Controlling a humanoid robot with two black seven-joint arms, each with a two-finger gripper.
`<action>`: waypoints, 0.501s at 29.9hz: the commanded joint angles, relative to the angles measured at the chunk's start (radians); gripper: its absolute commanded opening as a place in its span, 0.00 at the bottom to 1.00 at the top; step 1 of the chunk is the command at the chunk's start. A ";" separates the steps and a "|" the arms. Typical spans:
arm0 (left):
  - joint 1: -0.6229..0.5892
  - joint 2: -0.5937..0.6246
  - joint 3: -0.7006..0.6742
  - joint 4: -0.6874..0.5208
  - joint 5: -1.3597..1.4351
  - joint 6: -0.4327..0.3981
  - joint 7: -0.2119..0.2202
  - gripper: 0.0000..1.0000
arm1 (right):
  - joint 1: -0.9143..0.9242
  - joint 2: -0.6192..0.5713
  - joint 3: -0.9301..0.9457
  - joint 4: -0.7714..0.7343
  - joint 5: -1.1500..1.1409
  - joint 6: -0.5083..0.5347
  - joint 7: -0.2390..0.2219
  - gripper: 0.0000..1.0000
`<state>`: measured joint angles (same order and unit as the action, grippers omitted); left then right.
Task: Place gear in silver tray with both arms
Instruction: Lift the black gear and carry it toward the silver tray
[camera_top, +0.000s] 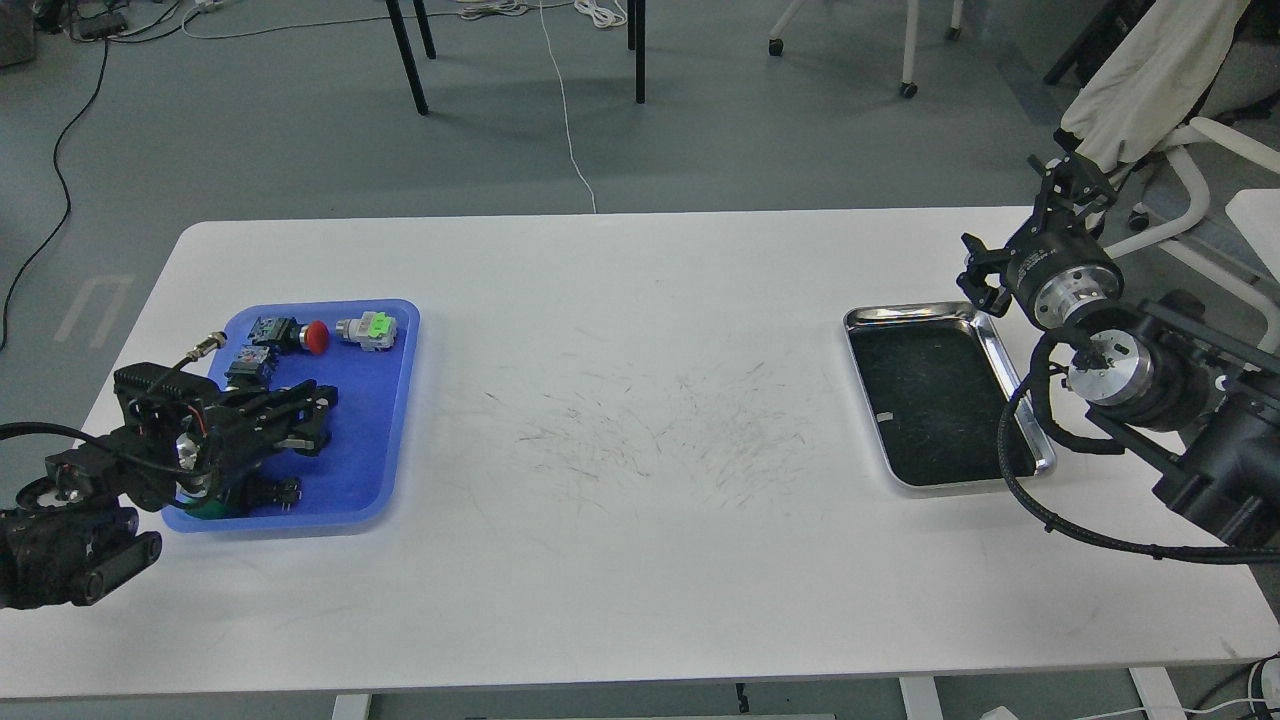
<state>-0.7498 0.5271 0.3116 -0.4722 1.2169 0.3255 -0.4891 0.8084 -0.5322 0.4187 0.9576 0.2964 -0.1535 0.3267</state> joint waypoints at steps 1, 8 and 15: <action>-0.008 0.019 -0.003 -0.006 -0.002 0.000 0.000 0.09 | -0.008 0.004 0.000 -0.003 -0.016 -0.001 0.000 0.99; -0.029 0.051 -0.008 -0.013 -0.039 -0.008 0.000 0.06 | -0.011 0.009 0.000 -0.005 -0.017 0.000 0.000 0.99; -0.097 0.099 -0.009 -0.061 -0.053 -0.017 0.000 0.06 | -0.011 0.009 0.000 -0.010 -0.017 0.000 0.000 0.99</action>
<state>-0.8142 0.5963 0.3039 -0.5003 1.1654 0.3092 -0.4886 0.7977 -0.5231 0.4188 0.9475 0.2791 -0.1540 0.3268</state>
